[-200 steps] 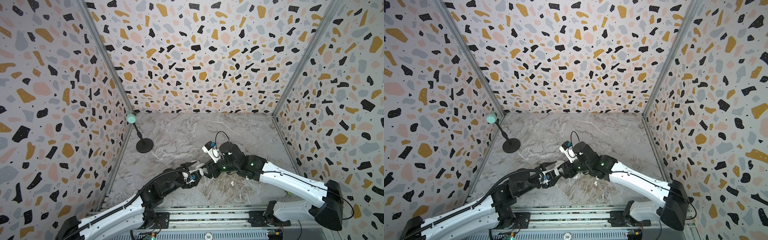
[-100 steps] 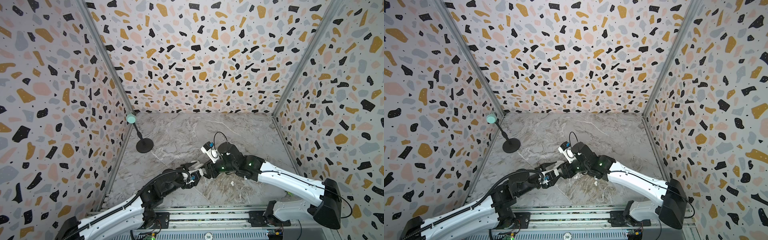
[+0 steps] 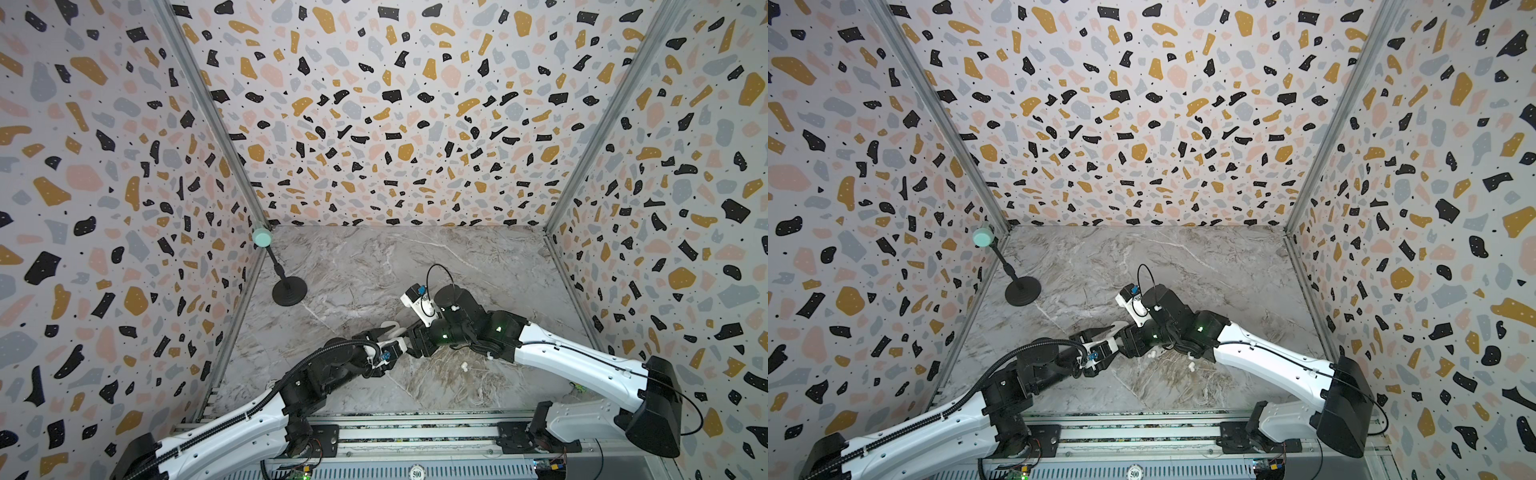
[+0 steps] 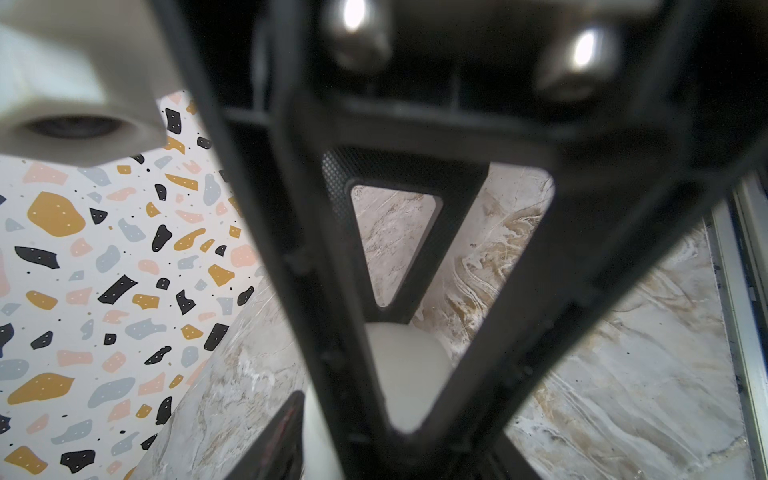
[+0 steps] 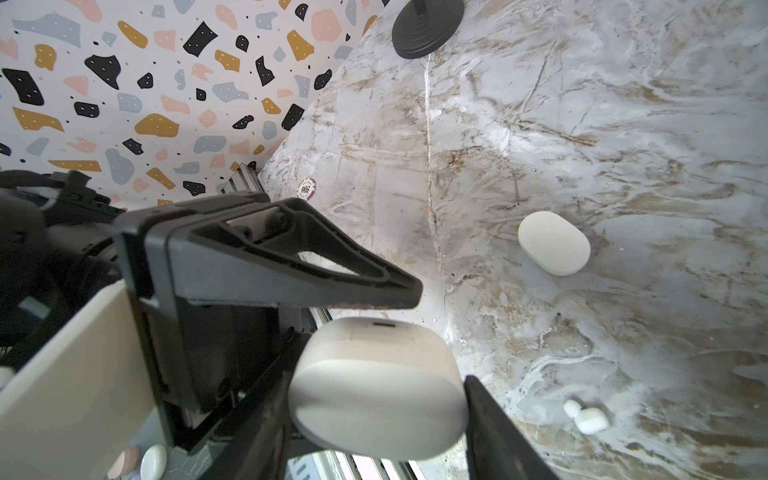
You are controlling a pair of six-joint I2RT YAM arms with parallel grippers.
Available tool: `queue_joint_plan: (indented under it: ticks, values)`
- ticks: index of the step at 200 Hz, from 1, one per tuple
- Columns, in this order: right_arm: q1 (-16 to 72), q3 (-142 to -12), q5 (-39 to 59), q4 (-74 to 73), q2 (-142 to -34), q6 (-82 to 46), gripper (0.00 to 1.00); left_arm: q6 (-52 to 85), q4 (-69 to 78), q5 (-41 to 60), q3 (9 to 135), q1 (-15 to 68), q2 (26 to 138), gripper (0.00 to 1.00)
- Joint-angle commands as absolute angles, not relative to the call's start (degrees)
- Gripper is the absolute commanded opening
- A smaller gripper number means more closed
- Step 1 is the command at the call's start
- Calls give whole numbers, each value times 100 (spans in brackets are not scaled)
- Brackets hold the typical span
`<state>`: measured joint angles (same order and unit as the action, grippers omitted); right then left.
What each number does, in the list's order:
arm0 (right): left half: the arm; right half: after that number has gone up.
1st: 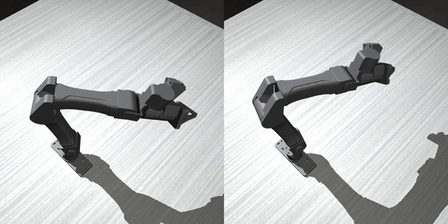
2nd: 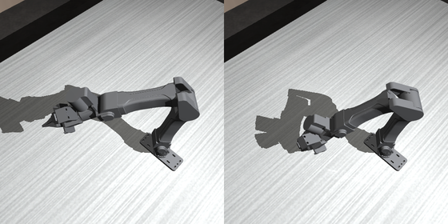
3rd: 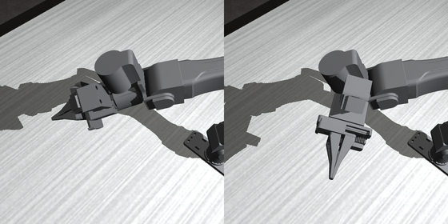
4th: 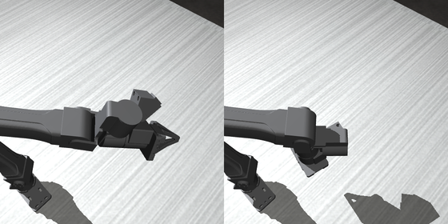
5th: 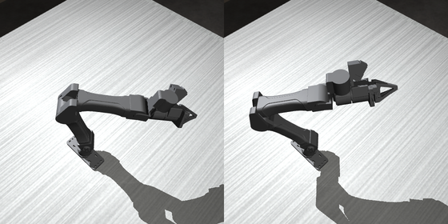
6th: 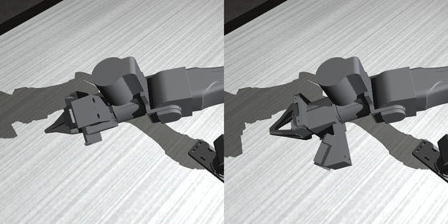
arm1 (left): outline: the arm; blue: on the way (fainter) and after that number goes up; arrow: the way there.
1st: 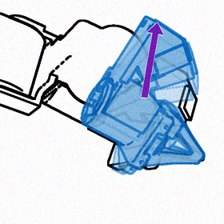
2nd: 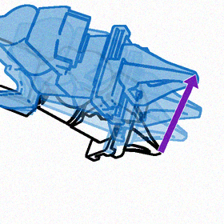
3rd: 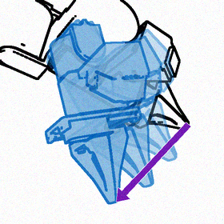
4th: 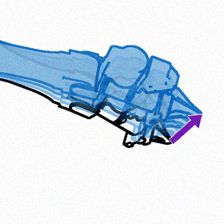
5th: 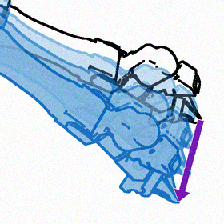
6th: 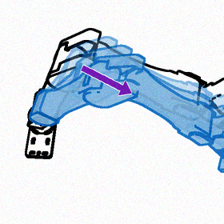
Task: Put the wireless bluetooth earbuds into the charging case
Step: 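Close the left gripper on the case held by the right gripper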
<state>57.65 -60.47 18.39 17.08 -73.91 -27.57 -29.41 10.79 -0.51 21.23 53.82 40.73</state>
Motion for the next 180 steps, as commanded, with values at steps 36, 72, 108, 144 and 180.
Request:
queue_joint_plan:
  ticks: [36,72,108,144,180]
  values:
    - [5820,-6113,1815,1608,-7365,-2783,0,-2960,1397,-35,2065,5423,4045,53]
    - [5831,-6143,1815,1624,-7388,-2786,0,-2975,1397,-26,2073,5423,4052,49]
    - [5839,-6202,1837,1644,-7452,-2782,0,-2975,1397,-10,2082,5423,4077,45]
    - [5866,-6249,1845,1670,-7482,-2761,0,-2997,1397,-43,2099,5428,4099,34]
    - [5868,-6267,1889,1688,-7517,-2769,23,-2971,1400,-122,2144,5424,4152,21]
